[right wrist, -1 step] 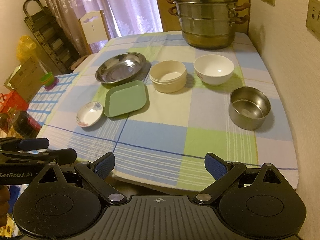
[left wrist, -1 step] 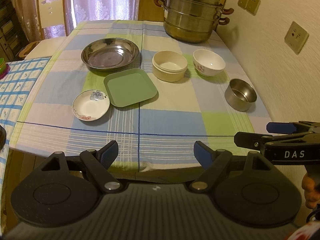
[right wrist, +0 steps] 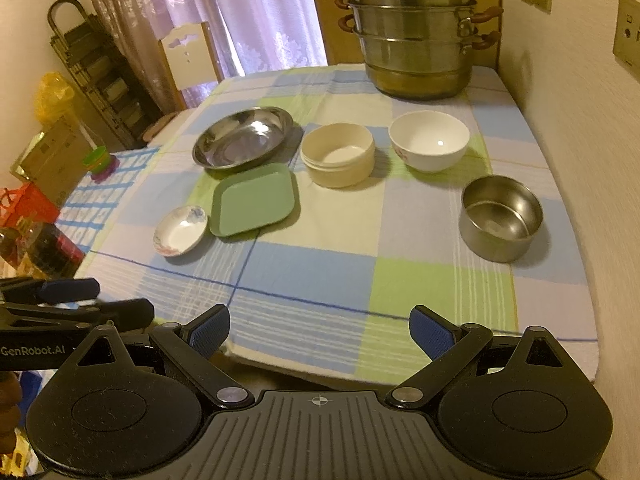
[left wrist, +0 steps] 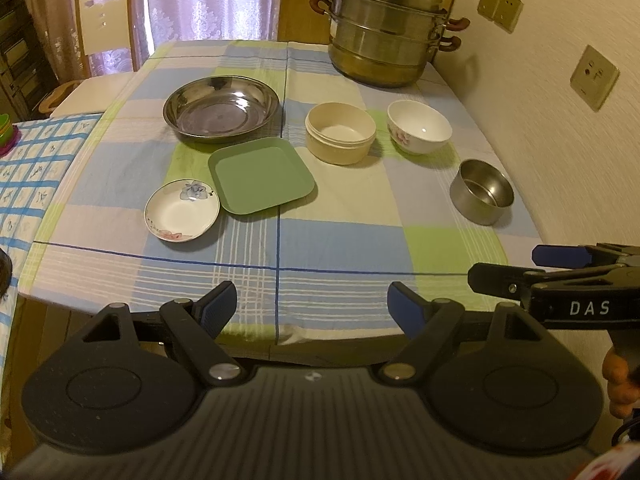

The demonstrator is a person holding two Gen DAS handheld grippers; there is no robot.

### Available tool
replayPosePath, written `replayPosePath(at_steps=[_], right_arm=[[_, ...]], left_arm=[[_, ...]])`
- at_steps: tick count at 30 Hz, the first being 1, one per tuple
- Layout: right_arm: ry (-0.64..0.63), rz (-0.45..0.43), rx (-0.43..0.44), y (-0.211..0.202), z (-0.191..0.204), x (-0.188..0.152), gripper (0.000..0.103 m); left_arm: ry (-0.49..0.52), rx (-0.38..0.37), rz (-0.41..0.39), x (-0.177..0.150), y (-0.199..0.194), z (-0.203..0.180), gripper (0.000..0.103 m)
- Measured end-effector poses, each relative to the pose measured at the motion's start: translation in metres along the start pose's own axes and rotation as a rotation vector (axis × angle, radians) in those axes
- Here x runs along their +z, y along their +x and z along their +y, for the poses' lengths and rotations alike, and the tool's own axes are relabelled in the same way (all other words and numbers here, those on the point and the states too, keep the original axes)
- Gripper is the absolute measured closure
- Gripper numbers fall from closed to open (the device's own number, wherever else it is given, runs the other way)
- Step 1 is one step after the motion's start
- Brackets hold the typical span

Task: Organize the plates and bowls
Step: 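Move the right gripper toward the green square plate's edge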

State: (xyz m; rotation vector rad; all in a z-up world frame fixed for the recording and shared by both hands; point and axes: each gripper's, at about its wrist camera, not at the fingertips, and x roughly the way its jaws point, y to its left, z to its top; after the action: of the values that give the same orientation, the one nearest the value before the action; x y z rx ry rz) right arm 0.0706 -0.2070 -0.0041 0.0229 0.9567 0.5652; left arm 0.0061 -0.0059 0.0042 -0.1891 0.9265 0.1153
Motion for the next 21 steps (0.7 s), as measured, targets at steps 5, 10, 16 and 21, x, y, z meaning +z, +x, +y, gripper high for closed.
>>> replayPosePath(at_steps=[5,10,16,21], right_arm=[[-0.012,-0.05,0.037,0.005,-0.006,0.01,0.006],[-0.039,-0.108,0.083,0.011,-0.012,0.017,0.007],[-0.075,-0.128,0.132,0.026,-0.012,0.021,0.007],[-0.062,-0.11,0.177,0.044,-0.013,0.027,0.018]], left_arm=[[-0.007,0.048,-0.049,0.003,0.003,-0.003,0.025],[-0.036,0.088,-0.096,0.005,0.006,-0.002,0.027],[-0.071,0.103,-0.117,0.006,0.014,0.003,0.027],[-0.082,0.099,-0.107,0.011,0.029,0.012,0.03]])
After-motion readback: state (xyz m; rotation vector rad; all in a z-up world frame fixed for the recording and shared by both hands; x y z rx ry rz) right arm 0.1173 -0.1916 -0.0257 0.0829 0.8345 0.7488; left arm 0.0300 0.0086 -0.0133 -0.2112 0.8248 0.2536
